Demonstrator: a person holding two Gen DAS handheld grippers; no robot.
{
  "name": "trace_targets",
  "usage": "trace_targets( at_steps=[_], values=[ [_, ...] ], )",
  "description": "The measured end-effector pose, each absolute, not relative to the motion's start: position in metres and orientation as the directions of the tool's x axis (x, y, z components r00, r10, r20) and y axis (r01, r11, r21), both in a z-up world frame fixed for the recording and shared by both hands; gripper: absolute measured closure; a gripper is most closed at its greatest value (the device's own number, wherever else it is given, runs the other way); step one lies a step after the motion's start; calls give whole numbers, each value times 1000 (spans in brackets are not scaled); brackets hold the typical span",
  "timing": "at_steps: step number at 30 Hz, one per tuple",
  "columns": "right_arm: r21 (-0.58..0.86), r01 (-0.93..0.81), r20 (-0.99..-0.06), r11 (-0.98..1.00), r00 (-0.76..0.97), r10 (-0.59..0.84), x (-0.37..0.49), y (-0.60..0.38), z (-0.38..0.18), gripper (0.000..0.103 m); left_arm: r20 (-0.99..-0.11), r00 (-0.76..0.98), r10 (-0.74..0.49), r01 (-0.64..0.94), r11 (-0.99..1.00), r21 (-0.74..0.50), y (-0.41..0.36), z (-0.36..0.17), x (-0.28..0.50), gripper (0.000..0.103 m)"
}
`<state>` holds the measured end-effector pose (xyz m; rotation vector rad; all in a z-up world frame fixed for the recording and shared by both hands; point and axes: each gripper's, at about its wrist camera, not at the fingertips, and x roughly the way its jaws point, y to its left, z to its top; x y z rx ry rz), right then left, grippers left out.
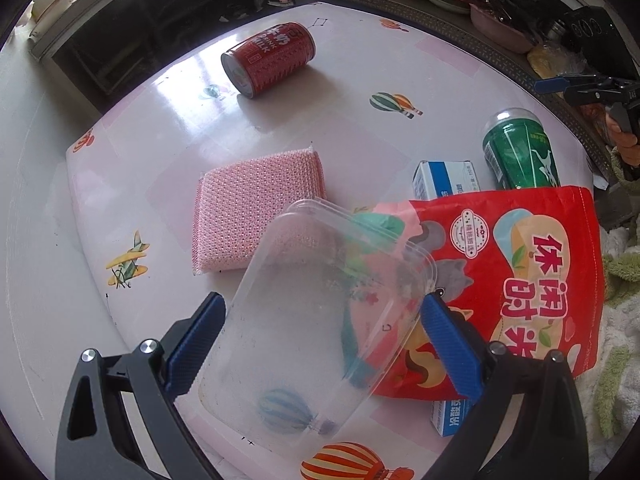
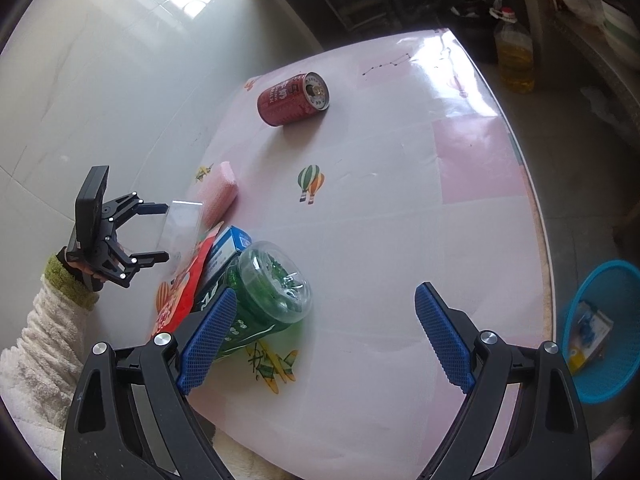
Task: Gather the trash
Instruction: 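Close the left gripper on the clear plastic container's rim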
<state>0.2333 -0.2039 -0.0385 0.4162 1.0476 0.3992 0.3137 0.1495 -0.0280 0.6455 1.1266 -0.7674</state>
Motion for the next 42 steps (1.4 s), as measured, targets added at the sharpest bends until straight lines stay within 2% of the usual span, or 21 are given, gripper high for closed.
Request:
trace_targets(
  at_steps=[16,28,37,42],
  values=[
    [516,-129,-744,847,421,518,234,-195,-42,16,-981,151,-126,858,510,67,140,-46,330,6],
    [541,-123,-727,832,430,536,233,-198,-39,16,-970,149,-191,787,617,-1,158,-36,319,9],
    [551,-109,-712,827,455,534,222,-206,-32,16,-927,338,-165,568,821,61,199,-12,322,11],
    [546,-87,-716,833,469,518,217,-211,-31,16,-869,458,-187,382,924,2,221,10,317,11]
  ],
)
